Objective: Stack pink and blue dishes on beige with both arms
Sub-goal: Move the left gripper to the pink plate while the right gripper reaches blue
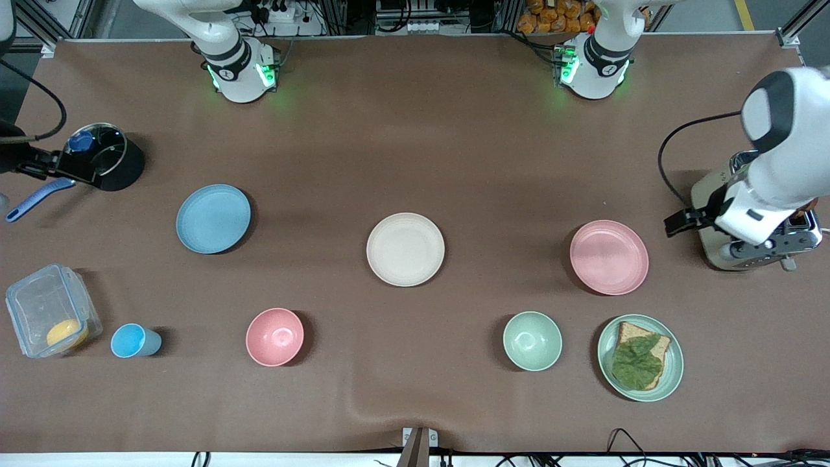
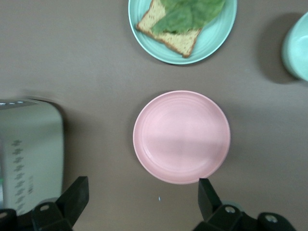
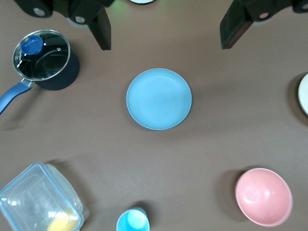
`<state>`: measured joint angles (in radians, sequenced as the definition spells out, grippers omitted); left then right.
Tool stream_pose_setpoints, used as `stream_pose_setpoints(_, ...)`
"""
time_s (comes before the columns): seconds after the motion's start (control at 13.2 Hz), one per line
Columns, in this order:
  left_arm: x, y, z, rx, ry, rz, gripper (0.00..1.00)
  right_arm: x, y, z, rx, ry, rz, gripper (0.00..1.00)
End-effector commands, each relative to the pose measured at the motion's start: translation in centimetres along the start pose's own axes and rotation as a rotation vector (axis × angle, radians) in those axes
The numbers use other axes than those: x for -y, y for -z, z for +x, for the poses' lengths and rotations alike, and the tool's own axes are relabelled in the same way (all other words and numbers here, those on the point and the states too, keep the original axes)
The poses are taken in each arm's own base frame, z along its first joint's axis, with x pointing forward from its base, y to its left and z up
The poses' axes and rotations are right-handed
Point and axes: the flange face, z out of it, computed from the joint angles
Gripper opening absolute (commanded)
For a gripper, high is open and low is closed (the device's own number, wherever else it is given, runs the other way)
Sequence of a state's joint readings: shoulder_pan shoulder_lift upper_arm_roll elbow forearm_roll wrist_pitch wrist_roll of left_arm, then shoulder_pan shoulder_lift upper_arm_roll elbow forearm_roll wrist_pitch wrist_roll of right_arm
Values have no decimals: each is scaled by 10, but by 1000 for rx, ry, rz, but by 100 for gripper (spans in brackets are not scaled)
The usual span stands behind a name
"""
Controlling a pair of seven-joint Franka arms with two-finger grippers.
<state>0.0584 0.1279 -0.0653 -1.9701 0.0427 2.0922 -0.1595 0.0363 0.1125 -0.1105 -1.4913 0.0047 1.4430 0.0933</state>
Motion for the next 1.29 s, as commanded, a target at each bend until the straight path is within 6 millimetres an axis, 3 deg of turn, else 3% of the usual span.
stream_pose_setpoints(0.0,16,-50,-3,-9,41,-7,100,-30,-37,11,82,-51,-3,100)
stream_pose_setpoints(0.23,18,-117,6,27,47,-14,100,-54,-76,14,106,-48,15,100)
stream_pose_setpoints(0.38,38,-151,10,33,86,-20,100,-73,-119,16,102,-31,59,100)
stream_pose_setpoints(0.53,40,-200,14,50,93,-30,100,-83,-168,10,69,9,96,100)
stream_pose_setpoints(0.83,44,-213,15,56,88,-34,100,-98,-258,-11,5,72,121,100)
stream_pose_setpoints(0.99,50,-215,15,58,97,-36,96,-105,-290,-14,-2,86,118,100)
stream_pose_setpoints(1.06,47,-215,15,60,98,-39,82,-106,-307,-13,1,98,114,100)
stream_pose_setpoints(1.21,44,-215,14,60,92,-39,30,-111,-345,-7,15,116,122,100)
